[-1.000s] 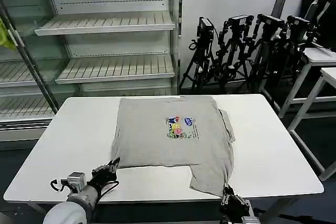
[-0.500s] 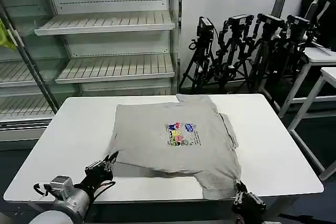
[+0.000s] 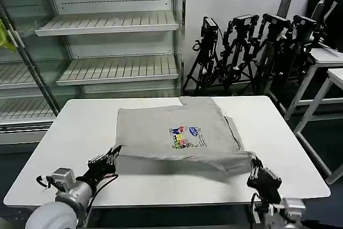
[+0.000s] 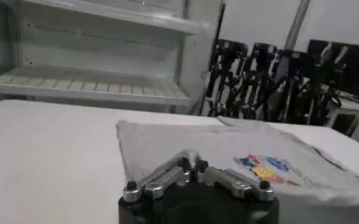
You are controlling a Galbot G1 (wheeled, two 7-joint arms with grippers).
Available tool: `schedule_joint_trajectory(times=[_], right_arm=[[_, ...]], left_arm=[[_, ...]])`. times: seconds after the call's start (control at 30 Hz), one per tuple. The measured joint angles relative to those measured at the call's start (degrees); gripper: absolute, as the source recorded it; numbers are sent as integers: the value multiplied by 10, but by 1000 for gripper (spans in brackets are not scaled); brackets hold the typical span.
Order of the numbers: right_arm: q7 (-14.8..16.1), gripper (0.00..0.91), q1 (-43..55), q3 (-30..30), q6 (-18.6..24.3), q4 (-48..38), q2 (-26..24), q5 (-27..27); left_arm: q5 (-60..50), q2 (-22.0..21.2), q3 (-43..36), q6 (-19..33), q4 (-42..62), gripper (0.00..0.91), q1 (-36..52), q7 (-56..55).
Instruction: Fold and organize the clothes.
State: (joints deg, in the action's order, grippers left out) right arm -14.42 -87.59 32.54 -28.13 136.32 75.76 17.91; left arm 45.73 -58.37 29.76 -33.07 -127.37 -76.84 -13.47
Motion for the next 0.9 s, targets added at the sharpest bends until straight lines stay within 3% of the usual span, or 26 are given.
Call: schedule_joint_trajectory(times=[0.37, 0.9], right_arm=[[-24, 0, 149, -41, -23, -110, -31, 34], [-19, 0, 315, -133, -44, -275, -35, 17]], left_arm=[[-14, 7, -53, 0, 96, 50, 110, 0], [-80, 7, -108, -1, 168, 50, 167, -10]])
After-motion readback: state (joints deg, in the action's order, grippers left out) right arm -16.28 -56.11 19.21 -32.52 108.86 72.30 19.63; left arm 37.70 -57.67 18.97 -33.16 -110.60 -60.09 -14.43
